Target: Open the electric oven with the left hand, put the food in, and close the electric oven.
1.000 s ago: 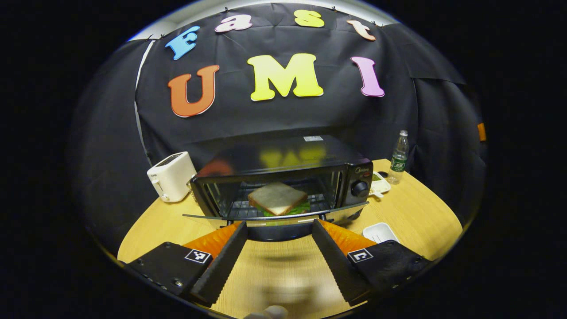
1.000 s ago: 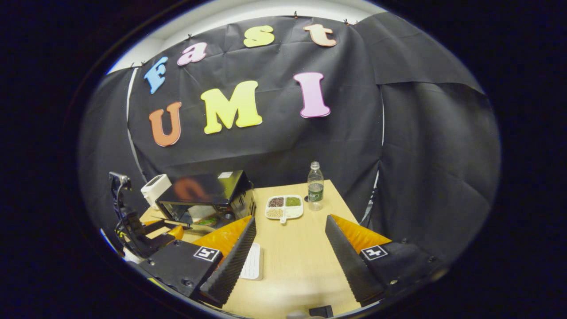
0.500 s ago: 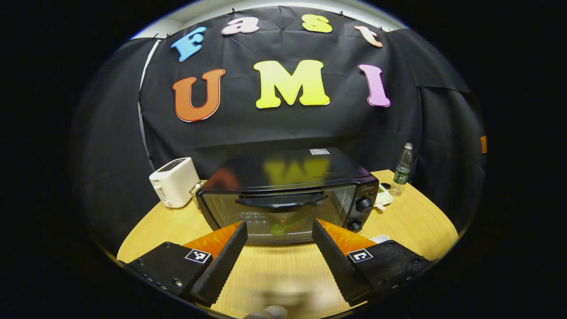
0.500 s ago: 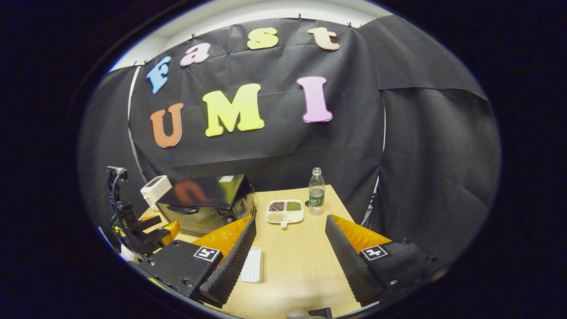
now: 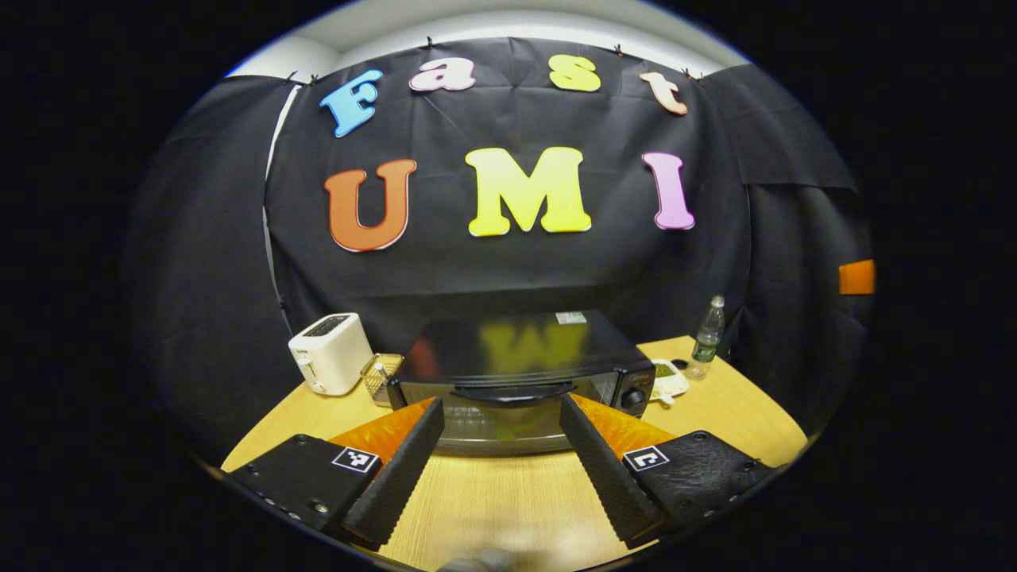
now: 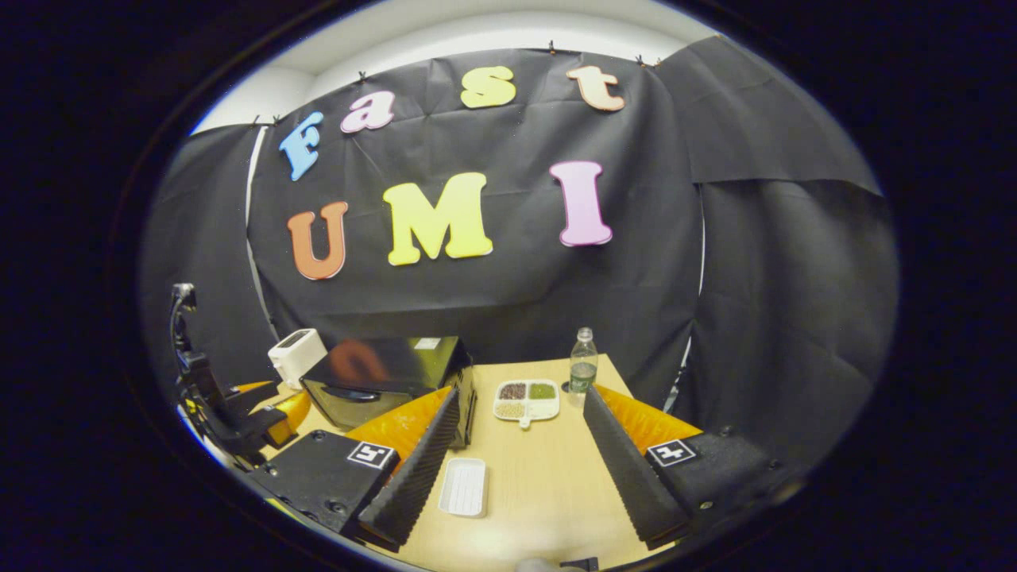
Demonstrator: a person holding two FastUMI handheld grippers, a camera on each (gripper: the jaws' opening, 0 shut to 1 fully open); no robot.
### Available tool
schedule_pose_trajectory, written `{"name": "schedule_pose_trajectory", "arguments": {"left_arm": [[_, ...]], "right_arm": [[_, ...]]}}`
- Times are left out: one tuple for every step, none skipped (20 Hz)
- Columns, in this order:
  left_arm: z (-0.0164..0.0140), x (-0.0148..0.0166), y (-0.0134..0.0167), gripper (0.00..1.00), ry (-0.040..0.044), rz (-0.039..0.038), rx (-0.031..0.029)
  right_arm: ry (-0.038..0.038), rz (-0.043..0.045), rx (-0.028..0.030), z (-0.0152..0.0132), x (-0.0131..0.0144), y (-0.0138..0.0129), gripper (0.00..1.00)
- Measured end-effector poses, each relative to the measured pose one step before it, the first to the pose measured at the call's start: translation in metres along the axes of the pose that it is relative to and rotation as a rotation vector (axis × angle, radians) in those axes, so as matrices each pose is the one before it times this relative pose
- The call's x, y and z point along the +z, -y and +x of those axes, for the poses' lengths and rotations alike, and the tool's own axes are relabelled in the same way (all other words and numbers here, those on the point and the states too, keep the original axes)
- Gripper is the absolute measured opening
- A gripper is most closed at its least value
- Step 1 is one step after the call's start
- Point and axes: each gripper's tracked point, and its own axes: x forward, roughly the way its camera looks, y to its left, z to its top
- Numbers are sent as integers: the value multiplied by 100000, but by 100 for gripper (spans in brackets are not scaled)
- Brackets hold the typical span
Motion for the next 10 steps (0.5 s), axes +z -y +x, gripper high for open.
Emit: {"name": "schedule_pose_trajectory", "arguments": {"left_arm": [[-838,1530,-301,96,2529,-750,45],[-845,1406,-88,96,2448,-572,43],[-816,1446,-115,96,2498,-420,90],[-1068,1389,-181,96,2116,-443,-174],[-865,1456,-165,96,2125,69,-20],[-753,1235,-454,96,1875,385,914],[-800,1073,-481,96,706,491,1083],[-812,903,-359,96,1396,466,918],[-733,772,-318,96,977,-162,696],[-599,477,63,96,66,-1181,-404]], "right_arm": [[1906,-985,249,-396,824,-347,100],[1915,-952,322,-494,880,-358,90],[1611,-1225,-124,-434,652,-227,90],[1638,-1256,-213,-470,689,-212,90],[1273,-735,50,-324,580,-314,100],[1179,-384,-107,-343,612,-259,100],[1309,-207,-384,-501,600,-176,100],[1820,35,-240,-447,706,-148,100],[1554,224,-217,-314,716,-158,100],[2054,-65,-81,-380,720,-196,100]]}}
